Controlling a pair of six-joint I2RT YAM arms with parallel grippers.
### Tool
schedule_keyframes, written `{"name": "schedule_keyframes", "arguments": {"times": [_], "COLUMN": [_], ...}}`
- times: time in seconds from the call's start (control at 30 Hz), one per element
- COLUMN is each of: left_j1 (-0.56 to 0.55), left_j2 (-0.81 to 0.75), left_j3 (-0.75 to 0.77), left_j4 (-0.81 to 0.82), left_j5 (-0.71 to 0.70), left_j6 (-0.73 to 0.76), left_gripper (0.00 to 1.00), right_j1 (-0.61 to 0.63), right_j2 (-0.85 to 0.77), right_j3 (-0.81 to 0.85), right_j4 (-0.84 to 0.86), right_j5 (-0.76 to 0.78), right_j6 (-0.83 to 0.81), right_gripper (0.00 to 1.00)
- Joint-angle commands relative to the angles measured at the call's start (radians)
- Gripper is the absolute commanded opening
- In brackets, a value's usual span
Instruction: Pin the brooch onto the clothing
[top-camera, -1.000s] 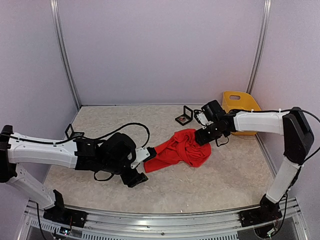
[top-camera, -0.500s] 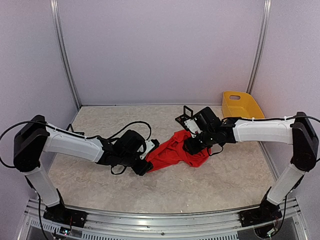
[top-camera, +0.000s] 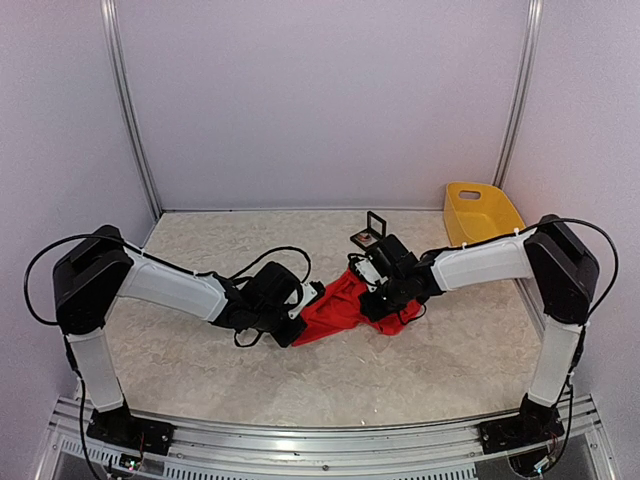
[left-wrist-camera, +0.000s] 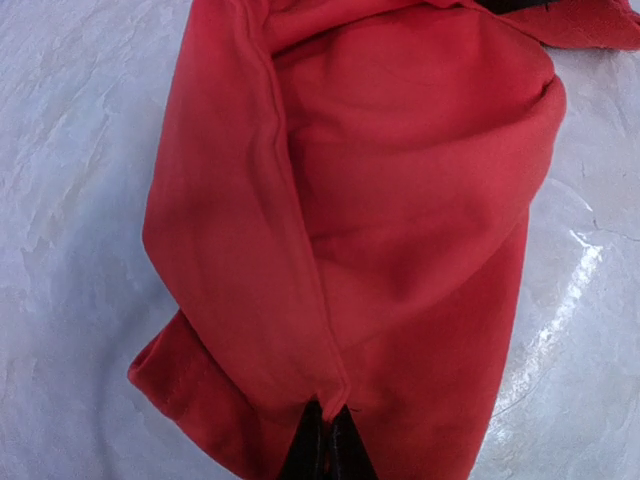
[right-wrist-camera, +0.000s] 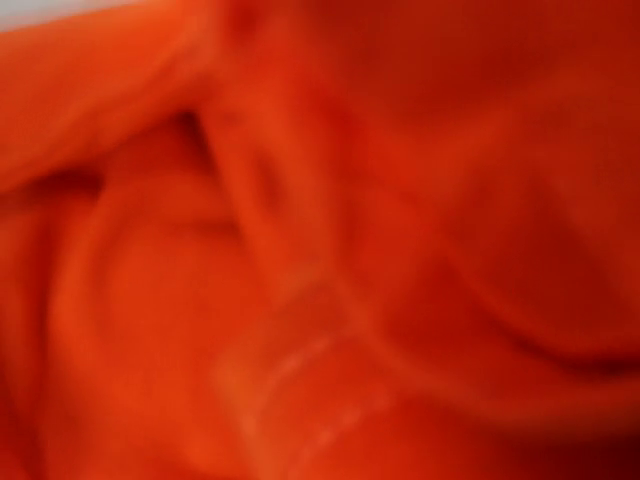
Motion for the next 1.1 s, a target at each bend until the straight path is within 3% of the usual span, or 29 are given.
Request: {"name": "schedule_keyframes", "arguments": {"times": [0.0,0.07,0.17,0.27,0.4,0.57,0.8,1.07], "left_j1": [0.032,0.06,0.07,0.09,0.104,0.105,0.105,0.196], "left_j2": [-0.017,-0.054,-0.126,-0.235,-0.454,-0.671,-0.847,-0.823], "left_j3": [0.016,0.041,0.103,0.116,0.103,0.128,0.144,0.131], "left_j4": [-0.001,-0.058,-0.188,-0.246,-0.265,-0.34,-0.39,-0.301], "left_j5": [-0.072,-0.19,-0.475,-0.561,-0.64,-0.671,-0.726,-0.624], "left_j6": [0.004,0.001,0.039,0.044,0.053,0.059,0.062,0.123], "left_gripper": [0.0,0.0,0.0,0.0,0.0,0.0,0.0,0.0], "right_j1": [-0.029,-0.041,-0.066,-0.095,-0.113,-0.123,-0.122,-0.132], "right_j2": [-0.085,-0.158,-0.313,-0.471,-0.657,-0.792,-0.864,-0.725], "right_j3": [0.068,0.104,0.143,0.174,0.211,0.227,0.234,0.254], "right_j4": [0.017,-0.035,-0.104,-0.159,-0.229,-0.262,-0.264,-0.164], "right_j5": [-0.072,-0.096,-0.147,-0.235,-0.242,-0.205,-0.208,-0.155], "right_j6": [-0.046,-0.102,-0.179,-0.238,-0.329,-0.357,-0.361,-0.377], "right_gripper": [0.0,0.0,0.0,0.0,0.0,0.0,0.0,0.0]}}
